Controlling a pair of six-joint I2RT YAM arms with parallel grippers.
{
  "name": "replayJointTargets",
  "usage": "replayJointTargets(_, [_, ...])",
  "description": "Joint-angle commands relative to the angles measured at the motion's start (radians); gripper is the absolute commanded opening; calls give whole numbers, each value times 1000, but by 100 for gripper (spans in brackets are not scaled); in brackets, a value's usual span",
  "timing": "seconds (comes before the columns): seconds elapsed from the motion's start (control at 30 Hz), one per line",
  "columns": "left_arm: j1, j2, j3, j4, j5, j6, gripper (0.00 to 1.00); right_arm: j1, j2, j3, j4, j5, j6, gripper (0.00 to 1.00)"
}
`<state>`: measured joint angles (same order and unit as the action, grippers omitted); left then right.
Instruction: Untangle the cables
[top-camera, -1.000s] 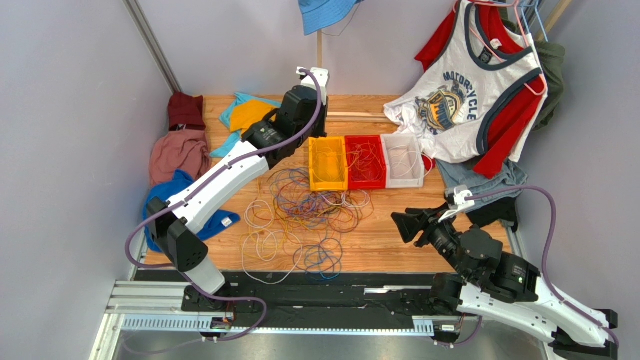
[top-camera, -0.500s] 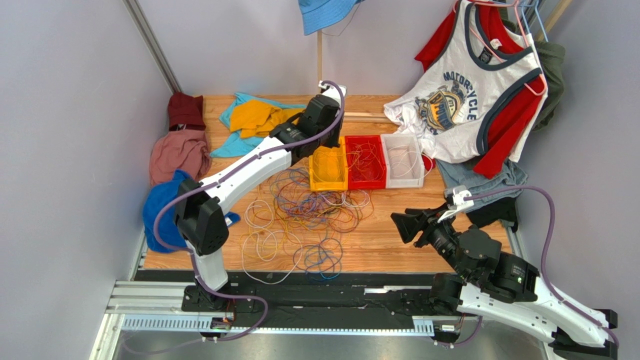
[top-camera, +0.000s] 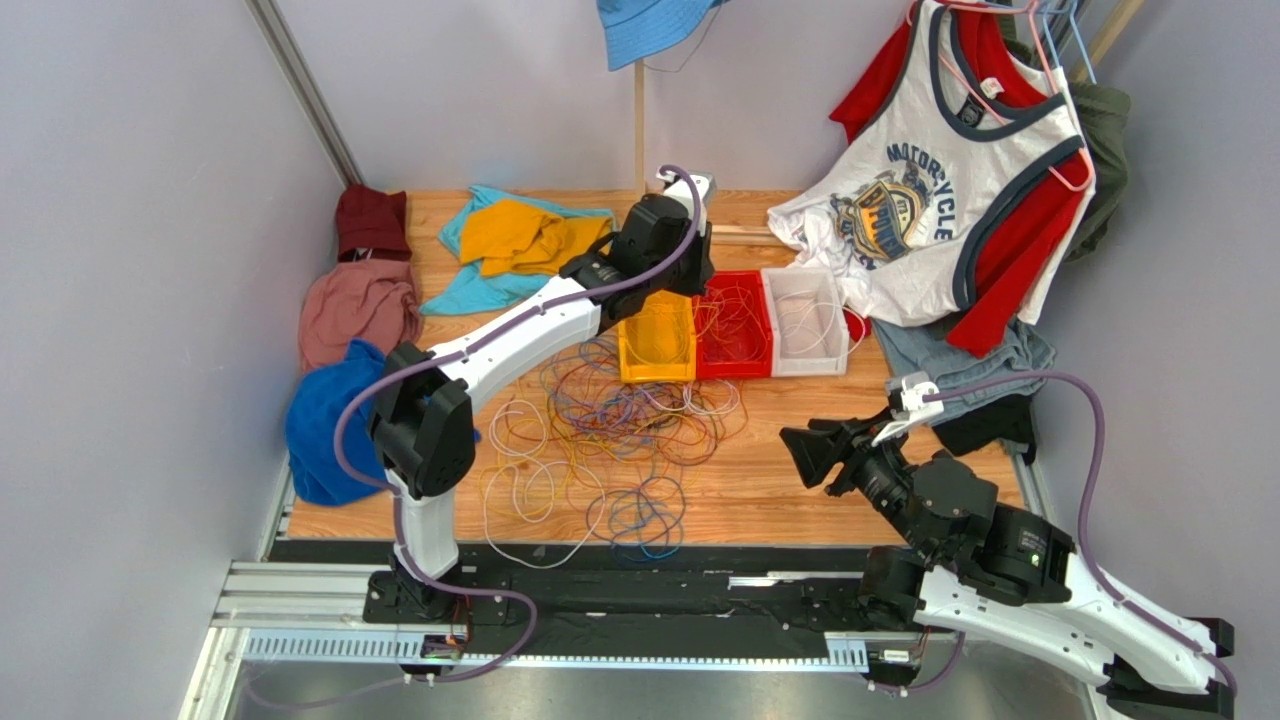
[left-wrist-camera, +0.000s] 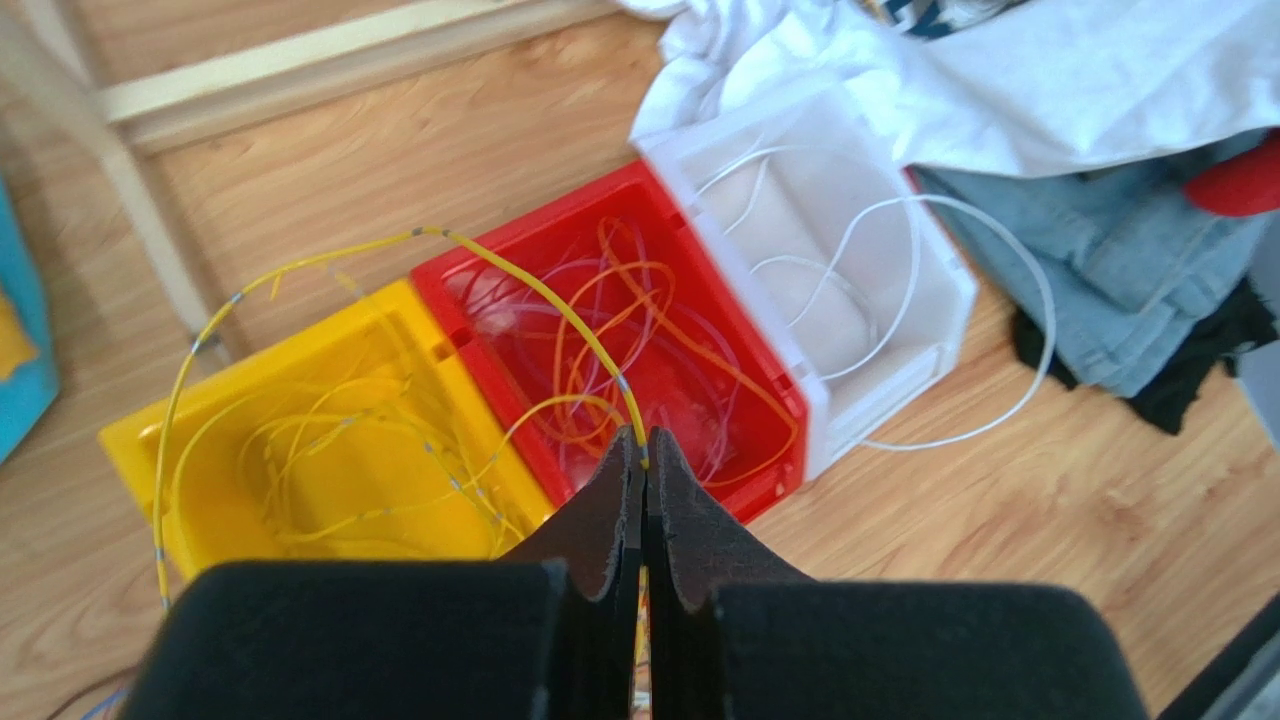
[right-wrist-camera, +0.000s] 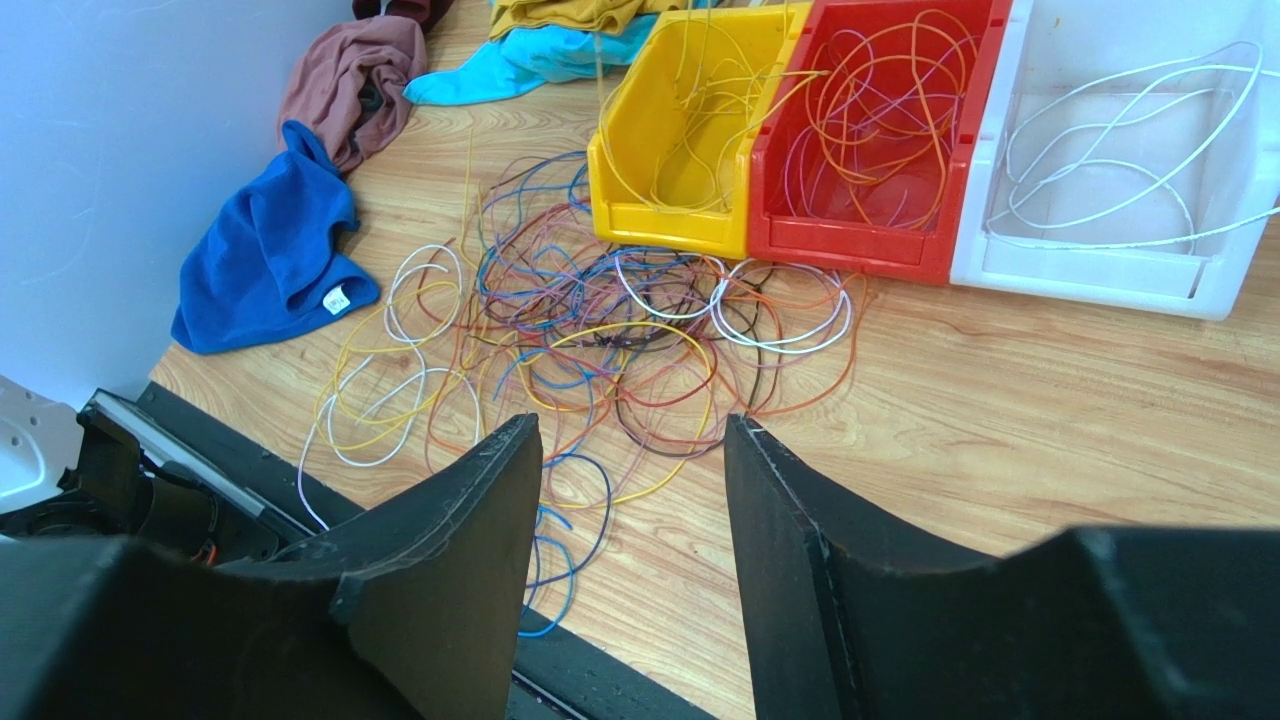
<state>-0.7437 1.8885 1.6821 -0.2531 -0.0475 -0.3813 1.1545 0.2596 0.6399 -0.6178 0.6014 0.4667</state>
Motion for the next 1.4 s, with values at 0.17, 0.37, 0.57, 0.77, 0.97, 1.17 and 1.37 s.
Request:
replayJointTargets(0.17, [3,-97,-47,319,161,30,0,2,10,0,12,11,9,52])
replayJointTargets(0.37, [10,-89,-136,451,178,73,0,2,12,-3,12,9,10,52])
replayJointTargets(0.57, [32,-49,-232,474,184,-11,0,2,23,-3,15,8,10,52])
replayJointTargets(0.77, [35,-118,-395,505,85,-65,0,2,29,-6,18,5,10,52])
replayJointTargets(0.97, [40,-135,-423,423,51,-64,0,2,24,-17,24,5,12,52])
replayJointTargets(1.17, [44,-80,-346,304,-38,-59,0,2,26,-20,20,5,20,52])
replayJointTargets(1.37, [75,-29,-231,175,-110,-18,6,2,21,-19,18,9,21,52])
